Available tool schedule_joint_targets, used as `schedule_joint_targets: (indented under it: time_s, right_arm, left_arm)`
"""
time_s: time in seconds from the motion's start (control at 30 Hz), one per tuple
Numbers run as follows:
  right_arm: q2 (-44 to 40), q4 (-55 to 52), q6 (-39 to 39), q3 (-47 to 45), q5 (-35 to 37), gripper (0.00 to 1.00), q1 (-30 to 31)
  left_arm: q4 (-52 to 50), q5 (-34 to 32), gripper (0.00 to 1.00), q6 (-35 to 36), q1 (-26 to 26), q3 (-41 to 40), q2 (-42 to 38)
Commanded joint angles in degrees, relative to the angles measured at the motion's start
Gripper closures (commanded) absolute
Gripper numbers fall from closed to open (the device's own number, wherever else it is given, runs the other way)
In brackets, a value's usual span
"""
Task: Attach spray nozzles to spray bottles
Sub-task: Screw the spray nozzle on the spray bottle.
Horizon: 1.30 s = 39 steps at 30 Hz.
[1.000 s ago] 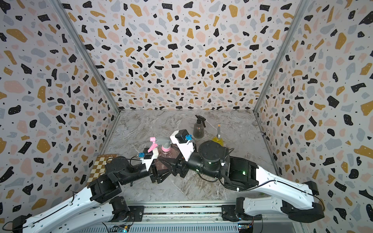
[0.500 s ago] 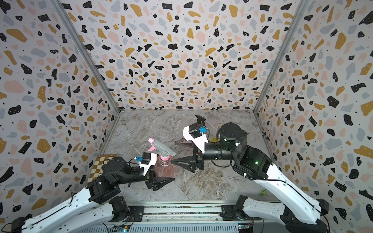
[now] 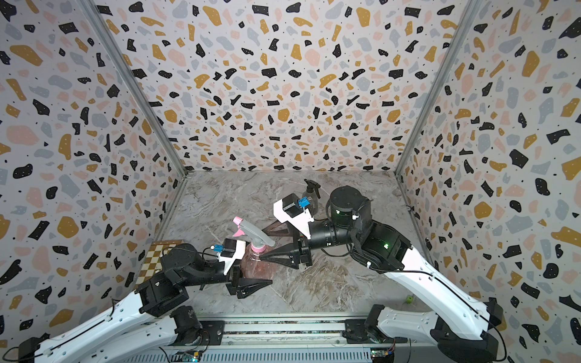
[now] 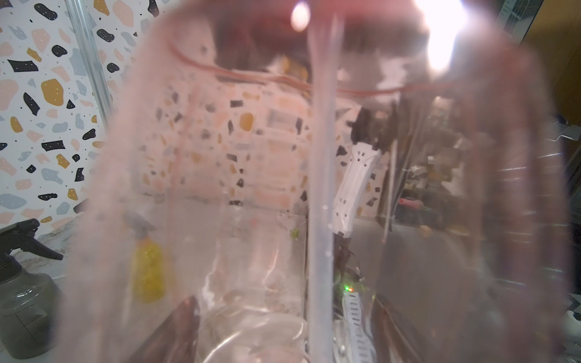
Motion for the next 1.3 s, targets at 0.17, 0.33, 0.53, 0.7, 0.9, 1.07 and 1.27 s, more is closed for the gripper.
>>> schedule_joint_targets:
  time_s: [0.17, 0.33, 0.53, 0.7, 0.9, 1.07, 1.27]
  right_arm:
    - [0.1, 1.9, 0.5, 1.3, 1.8, 0.49, 2.0]
    - [0.3, 1.6, 0.7, 1.0, 3.4, 0.60, 2.7]
    - [0.4, 0.8, 1.0, -0.1, 7.3, 0.71, 4.7]
    - [0.6, 0.3, 6.2, -2.7, 17.5, 0.73, 8.7]
    - [2.4, 0.2, 17.0, -6.0, 40.3, 0.77, 16.7]
    - [6.5, 0.7, 22.7, -5.5, 53.4, 0.77, 22.1]
    - [3.1, 5.8, 20.4, -6.1, 56.9, 0.61, 22.3]
  left_arm:
    - [4.6, 0.1, 1.00, -0.6, 0.3, 1.9, 0.1]
    - [4.6, -1.0, 1.00, -0.8, 0.3, 1.8, 0.1]
    - [4.7, -5.1, 1.00, -1.0, 0.3, 1.9, -0.4]
    - [3.9, -15.6, 1.00, -0.9, 0.3, 2.3, -0.5]
    - [3.6, -28.4, 1.00, -1.0, 0.3, 2.2, 1.2]
    - [3.2, -32.8, 1.00, -1.2, 0.3, 2.7, 3.2]
    - [2.1, -30.8, 1.00, -1.3, 0.2, 3.0, 3.4]
